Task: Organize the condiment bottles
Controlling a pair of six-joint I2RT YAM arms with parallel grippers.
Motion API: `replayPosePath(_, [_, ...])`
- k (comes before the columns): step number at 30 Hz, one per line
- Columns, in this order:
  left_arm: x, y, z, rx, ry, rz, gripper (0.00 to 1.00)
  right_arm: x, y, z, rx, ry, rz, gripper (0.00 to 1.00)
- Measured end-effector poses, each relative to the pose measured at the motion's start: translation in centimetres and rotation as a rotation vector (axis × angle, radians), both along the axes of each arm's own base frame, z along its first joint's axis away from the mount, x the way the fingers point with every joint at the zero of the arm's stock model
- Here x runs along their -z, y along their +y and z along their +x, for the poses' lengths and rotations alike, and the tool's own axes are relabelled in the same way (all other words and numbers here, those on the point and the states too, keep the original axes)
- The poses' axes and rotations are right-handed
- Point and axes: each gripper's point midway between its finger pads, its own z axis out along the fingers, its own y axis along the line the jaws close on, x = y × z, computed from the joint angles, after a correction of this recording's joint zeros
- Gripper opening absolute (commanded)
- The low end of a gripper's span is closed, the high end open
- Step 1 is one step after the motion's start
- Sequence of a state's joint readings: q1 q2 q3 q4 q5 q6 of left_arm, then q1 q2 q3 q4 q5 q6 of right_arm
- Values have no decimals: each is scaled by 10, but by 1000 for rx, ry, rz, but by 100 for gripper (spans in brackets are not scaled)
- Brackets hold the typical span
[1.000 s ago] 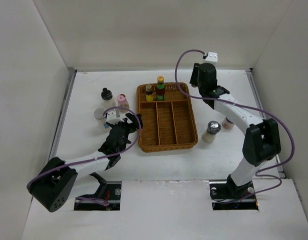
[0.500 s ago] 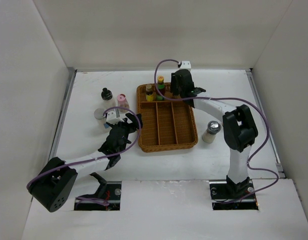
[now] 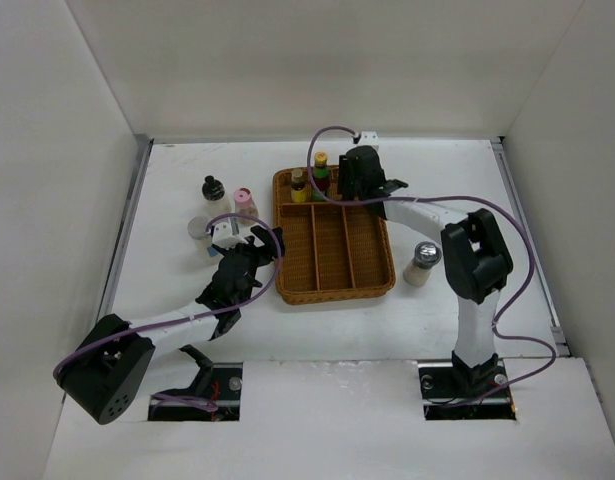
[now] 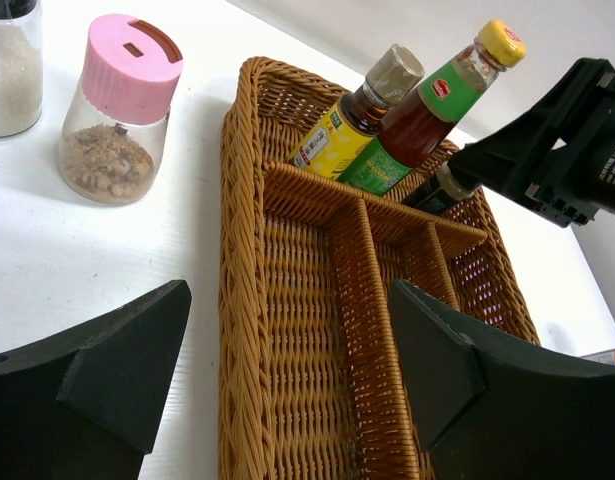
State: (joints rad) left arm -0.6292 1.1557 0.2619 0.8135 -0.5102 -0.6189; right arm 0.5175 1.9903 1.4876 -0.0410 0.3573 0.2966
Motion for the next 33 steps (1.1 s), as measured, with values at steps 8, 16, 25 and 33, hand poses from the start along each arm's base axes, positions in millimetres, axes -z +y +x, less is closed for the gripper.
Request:
replayPosePath(8, [0,0,0,0,0,-1,80,12,-1,-6,1,29,6,65])
replayPosePath(16, [0,0,0,1,0,-2,80,-20,-6,-15,2,-17,34,85])
replayPosePath(25, [-1,0,0,1,-3,-5,80,-121,-63,-81,107,-235,118,90])
replayPosePath(33, [-2,-1,0,4,-4,-6,80,-100,-147,-185,337,-255,66,97])
